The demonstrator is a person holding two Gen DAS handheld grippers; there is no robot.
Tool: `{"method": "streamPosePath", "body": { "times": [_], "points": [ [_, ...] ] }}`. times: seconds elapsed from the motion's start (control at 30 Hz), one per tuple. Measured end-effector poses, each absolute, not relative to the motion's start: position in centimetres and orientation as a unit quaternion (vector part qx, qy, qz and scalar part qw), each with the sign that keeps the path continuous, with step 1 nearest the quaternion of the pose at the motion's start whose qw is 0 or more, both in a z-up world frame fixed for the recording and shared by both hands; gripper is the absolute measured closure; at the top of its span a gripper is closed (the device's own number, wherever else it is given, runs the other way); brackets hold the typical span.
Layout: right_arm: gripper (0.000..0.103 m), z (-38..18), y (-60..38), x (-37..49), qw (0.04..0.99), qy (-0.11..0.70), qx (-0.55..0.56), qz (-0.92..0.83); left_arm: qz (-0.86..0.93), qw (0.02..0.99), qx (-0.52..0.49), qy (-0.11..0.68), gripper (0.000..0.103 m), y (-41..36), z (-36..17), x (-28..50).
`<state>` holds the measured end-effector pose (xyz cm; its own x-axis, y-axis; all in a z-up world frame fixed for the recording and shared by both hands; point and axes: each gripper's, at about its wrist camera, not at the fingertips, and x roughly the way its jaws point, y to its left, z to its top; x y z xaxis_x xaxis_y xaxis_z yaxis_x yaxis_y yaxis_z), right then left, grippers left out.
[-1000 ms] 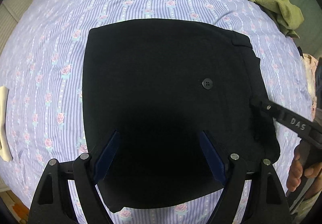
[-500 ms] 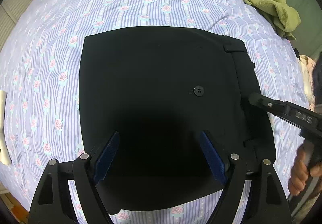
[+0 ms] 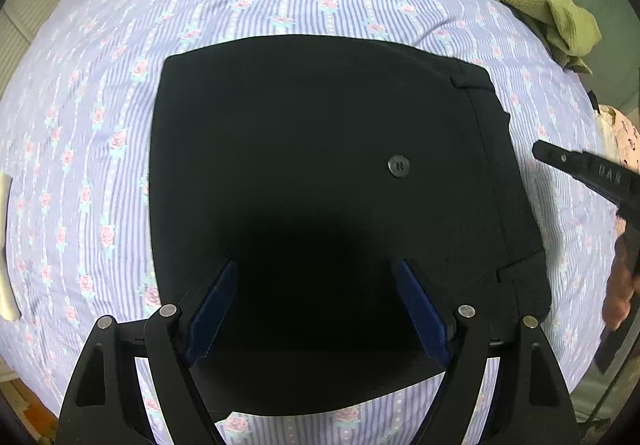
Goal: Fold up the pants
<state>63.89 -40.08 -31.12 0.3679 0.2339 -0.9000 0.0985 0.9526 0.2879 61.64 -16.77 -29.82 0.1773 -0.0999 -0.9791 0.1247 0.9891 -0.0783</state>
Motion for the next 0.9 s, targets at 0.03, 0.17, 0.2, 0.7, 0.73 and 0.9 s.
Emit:
{"method": "streamPosePath", "body": {
  "times": [0.03,0.17,0.2,0.7,0.73,0.9],
  "points": [
    [0.098,-31.1,-40.6,64.0,0.809,0.561,0.167,0.050,-0.077,0.767,0.009,0.637,0.022,-17.1,-29.8,61.7],
    [0.065,-30.1,-40.4,63.0,0.802,0.552,0.207,0.096,-0.084,0.770,0.009,0.632,0.021,-17.7,-29.6,61.6],
    [0.056,-30.1,-39.8,62.7,0.803,0.554,0.198,0.096,-0.083,0.770,0.012,0.632,0.020,-18.0,-29.6,61.8],
    [0.081,-30.6,-34.4,61.2,0.793,0.561,0.166,0.170,-0.069,0.775,-0.002,0.628,0.018,-16.7,-28.9,63.5],
    [0.083,-31.2,-34.2,61.6,0.791,0.569,0.157,0.162,-0.068,0.773,-0.003,0.630,0.018,-16.6,-29.0,63.5],
    [0.098,-31.7,-34.9,62.4,0.796,0.584,0.117,0.106,-0.069,0.775,0.001,0.628,0.018,-16.8,-28.7,63.3]
  ]
}}
